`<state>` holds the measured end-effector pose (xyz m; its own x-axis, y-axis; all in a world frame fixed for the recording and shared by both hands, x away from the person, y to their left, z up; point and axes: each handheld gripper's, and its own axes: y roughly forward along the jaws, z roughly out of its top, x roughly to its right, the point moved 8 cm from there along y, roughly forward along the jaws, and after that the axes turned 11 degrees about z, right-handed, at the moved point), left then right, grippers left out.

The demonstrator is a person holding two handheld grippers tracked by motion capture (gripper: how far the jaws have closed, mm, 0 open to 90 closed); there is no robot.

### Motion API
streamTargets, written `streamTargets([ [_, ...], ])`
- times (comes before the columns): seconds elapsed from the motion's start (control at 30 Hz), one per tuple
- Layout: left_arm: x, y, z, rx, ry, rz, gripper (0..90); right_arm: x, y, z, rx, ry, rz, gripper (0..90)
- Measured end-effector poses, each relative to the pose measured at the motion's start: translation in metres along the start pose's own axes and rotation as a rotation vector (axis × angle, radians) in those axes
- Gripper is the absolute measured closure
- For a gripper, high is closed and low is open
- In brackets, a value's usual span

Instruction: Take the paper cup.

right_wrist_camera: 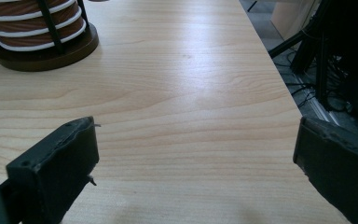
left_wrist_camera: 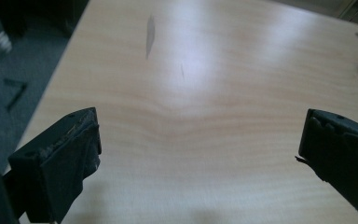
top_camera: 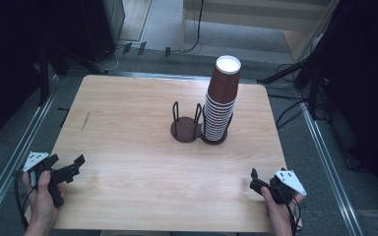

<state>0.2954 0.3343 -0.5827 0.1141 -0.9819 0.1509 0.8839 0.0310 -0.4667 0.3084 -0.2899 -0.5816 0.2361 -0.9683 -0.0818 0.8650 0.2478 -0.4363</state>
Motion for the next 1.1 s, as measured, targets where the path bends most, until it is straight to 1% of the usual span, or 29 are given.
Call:
streamTargets([
  [0.03,0.001,0.001,0.001,0.011,0.009,-0.005,0.0,0.000,0.000,-0.001,-0.006,0.009,0.002,2.0],
  [0.07,0.002,0.002,0.002,0.022,0.006,-0.016,0.0,0.001,0.000,-0.001,-0.014,0.011,0.000,2.1],
  [0.1,0.004,0.002,0.002,0.026,0.005,-0.029,0.0,0.000,0.000,-0.001,-0.012,0.010,-0.002,2.1],
  [0.13,0.004,0.002,0.002,0.026,0.005,-0.029,0.0,0.000,0.000,-0.001,-0.012,0.010,-0.002,2.1],
  [0.17,0.007,0.002,0.002,0.021,0.012,-0.044,0.0,-0.001,0.000,-0.001,-0.015,-0.004,-0.006,2.1],
  [0.2,0.009,0.003,0.000,0.010,0.038,-0.034,0.0,-0.001,0.000,-0.001,-0.010,-0.010,-0.011,2.1],
  [0.23,0.010,0.003,-0.001,0.010,0.049,-0.026,0.0,-0.001,0.000,-0.001,-0.010,-0.010,-0.018,2.2],
  [0.3,0.012,0.001,-0.001,0.018,0.069,-0.047,0.0,-0.002,0.001,0.000,-0.005,-0.011,-0.024,2.2],
  [0.37,0.015,0.000,0.000,0.036,0.082,-0.059,0.0,-0.002,0.001,0.001,-0.003,-0.020,-0.026,2.2],
  [0.4,0.015,0.000,-0.001,0.038,0.094,-0.060,0.0,-0.002,0.002,0.002,0.001,-0.015,-0.029,2.2],
  [0.43,0.016,0.000,-0.002,0.040,0.098,-0.054,0.0,-0.003,0.002,0.003,0.007,-0.007,-0.028,2.2],
  [0.47,0.017,0.000,-0.003,0.039,0.112,-0.048,0.0,-0.004,0.002,0.005,0.012,0.000,-0.029,2.2],
  [0.5,0.017,0.000,-0.003,0.039,0.112,-0.048,0.0,-0.004,0.001,0.008,0.021,-0.002,-0.028,2.2],
  [0.53,0.020,0.000,-0.004,0.036,0.139,-0.049,0.0,-0.006,0.000,0.010,0.024,-0.001,-0.029,2.2],
  [0.57,0.020,0.000,-0.004,0.036,0.139,-0.049,0.0,-0.009,-0.001,0.013,0.032,-0.001,-0.035,2.2],
  [0.6,0.022,0.000,-0.005,0.039,0.153,-0.050,0.0,-0.011,-0.003,0.015,0.038,-0.012,-0.041,2.2],
  [0.63,0.023,0.000,-0.005,0.036,0.167,-0.050,0.0,-0.011,-0.003,0.015,0.038,-0.012,-0.041,2.2],
  [0.67,0.024,0.000,-0.006,0.033,0.174,-0.046,0.0,-0.018,-0.006,0.020,0.044,-0.030,-0.036,1.4],
  [0.77,0.023,0.001,-0.005,0.029,0.169,-0.040,0.0,-0.022,-0.009,0.023,0.046,-0.043,-0.032,0.4],
  [0.8,0.022,0.001,-0.005,0.028,0.163,-0.039,0.0,-0.024,-0.010,0.028,0.060,-0.031,-0.024,0.4],
  [0.83,0.022,0.001,-0.005,0.026,0.154,-0.037,0.0,-0.024,-0.010,0.028,0.060,-0.031,-0.024,0.4],
  [0.87,0.021,0.001,-0.005,0.023,0.149,-0.038,0.0,-0.027,-0.012,0.036,0.080,-0.020,-0.010,0.1],
  [0.93,0.021,0.001,-0.006,0.021,0.150,-0.036,0.0,-0.029,-0.013,0.039,0.086,-0.018,-0.008,0.0],
  [1.0,0.021,0.001,-0.006,0.018,0.151,-0.030,0.0,-0.033,-0.014,0.047,0.100,-0.015,-0.003,0.0],
  [1.03,0.021,0.002,-0.006,0.016,0.149,-0.029,0.0,-0.037,-0.014,0.054,0.109,-0.016,0.015,0.0],
  [1.1,0.020,0.002,-0.006,0.014,0.145,-0.029,0.0,-0.040,-0.013,0.059,0.117,-0.027,0.022,0.0],
])
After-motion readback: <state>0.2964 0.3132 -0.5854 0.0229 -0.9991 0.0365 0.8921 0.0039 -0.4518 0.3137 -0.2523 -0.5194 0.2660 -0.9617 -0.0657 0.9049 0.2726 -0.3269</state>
